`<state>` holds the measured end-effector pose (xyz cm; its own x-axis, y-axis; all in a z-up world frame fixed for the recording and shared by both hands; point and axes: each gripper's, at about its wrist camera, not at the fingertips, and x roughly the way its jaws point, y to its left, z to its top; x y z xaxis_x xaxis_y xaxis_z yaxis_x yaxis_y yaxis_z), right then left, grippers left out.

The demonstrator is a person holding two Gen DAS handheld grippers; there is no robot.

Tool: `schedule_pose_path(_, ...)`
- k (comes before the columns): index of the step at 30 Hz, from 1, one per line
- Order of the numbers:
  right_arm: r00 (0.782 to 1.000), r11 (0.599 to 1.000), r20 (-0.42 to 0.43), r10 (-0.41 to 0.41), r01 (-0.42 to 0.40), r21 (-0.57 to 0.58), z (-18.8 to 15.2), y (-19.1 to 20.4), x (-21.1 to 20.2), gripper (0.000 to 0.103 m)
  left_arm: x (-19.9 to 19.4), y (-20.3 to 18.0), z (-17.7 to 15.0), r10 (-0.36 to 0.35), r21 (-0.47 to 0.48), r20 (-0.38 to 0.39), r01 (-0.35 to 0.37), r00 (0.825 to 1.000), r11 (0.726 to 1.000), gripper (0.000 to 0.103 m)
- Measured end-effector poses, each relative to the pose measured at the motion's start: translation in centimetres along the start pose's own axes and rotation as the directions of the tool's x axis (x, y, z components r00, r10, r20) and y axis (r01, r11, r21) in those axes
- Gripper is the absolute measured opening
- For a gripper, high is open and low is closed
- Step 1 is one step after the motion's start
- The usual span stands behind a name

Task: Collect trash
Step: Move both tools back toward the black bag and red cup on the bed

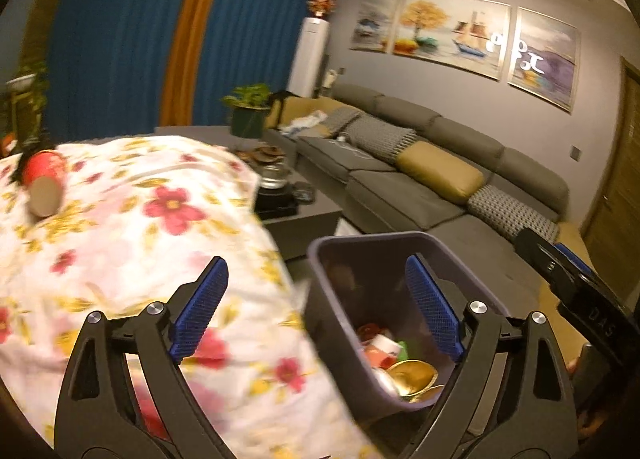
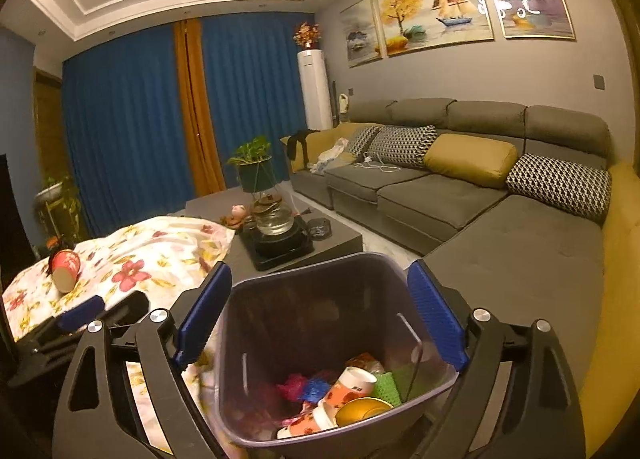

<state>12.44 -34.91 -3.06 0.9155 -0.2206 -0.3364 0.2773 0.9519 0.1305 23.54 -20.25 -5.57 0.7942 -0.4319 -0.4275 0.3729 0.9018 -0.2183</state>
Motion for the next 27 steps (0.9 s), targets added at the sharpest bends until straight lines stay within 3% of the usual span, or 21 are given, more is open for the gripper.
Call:
schedule_pose_path(7,0.998,0.998,0.006,0.058,-0.058,-0.033,-0.1,3.5,-0.8,0.088,-3.7,4.8,0.6,0.129,-0.034,0.036,-0.127,0.991,0.991,0.089)
schedule_pose_path(15,0.983,0.981,-0.019,0.183,-0.184,-0.056,0.0,9.8,-0.9,0.088,-8.4,11.4,0.9,0.265,-0.085,0.055,-0.260,0.963,0.962,0.089)
schedule_pose_path(27,0.927,0.914,-0.066,0.369,-0.375,-0.155,0.1,22.3,0.7,0.088,-14.0,20.4,2.4,0.461,-0.156,0.076,-0.446,0.884,0.882,0.089)
